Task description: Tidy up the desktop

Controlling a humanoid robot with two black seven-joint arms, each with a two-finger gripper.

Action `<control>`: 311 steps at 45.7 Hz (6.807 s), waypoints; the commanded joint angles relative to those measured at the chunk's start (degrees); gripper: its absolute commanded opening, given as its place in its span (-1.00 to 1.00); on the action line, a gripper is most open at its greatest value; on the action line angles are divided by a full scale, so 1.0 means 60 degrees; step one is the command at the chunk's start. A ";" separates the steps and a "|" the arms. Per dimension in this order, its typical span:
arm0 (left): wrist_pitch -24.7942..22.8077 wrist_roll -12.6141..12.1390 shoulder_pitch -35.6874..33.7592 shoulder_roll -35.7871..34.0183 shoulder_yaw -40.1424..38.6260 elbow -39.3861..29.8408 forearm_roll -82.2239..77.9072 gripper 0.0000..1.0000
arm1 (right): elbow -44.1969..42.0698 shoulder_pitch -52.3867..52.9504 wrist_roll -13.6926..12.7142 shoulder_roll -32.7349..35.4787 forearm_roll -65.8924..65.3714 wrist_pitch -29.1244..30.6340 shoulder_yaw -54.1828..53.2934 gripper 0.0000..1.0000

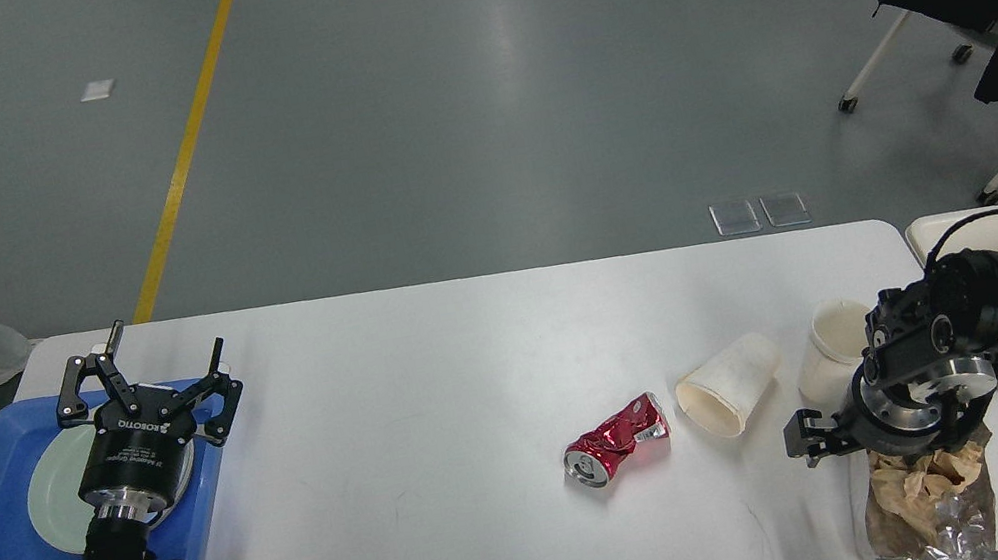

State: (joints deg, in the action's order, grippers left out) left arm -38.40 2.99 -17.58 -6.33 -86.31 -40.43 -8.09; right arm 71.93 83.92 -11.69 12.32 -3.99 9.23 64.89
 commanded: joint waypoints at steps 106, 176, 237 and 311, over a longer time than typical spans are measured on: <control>-0.0002 0.0000 0.0000 0.0000 0.0000 0.0000 0.0000 0.93 | 0.2088 0.2726 0.0000 0.1374 0.0078 0.3000 0.0859 -1.00; -0.0002 0.0015 0.0000 0.0000 0.0000 0.0000 0.0000 0.93 | -0.5832 0.0828 0.0132 0.3762 -0.0918 0.4951 0.1888 -1.00; -0.0002 0.0015 0.0000 -0.0014 0.0000 0.0000 0.0000 0.93 | -1.1197 -0.8375 0.0132 0.0994 -0.1137 -0.1670 -0.1015 -1.00; -0.0002 0.0000 0.0000 0.0000 0.0000 0.0000 0.0000 0.93 | -0.1372 0.2578 -0.2900 0.2913 -0.1022 0.1670 0.0565 1.00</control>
State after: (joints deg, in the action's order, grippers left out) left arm -38.41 3.01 -17.58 -6.33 -86.31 -40.43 -8.09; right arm 54.55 89.90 -29.09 31.11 -14.42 17.86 64.09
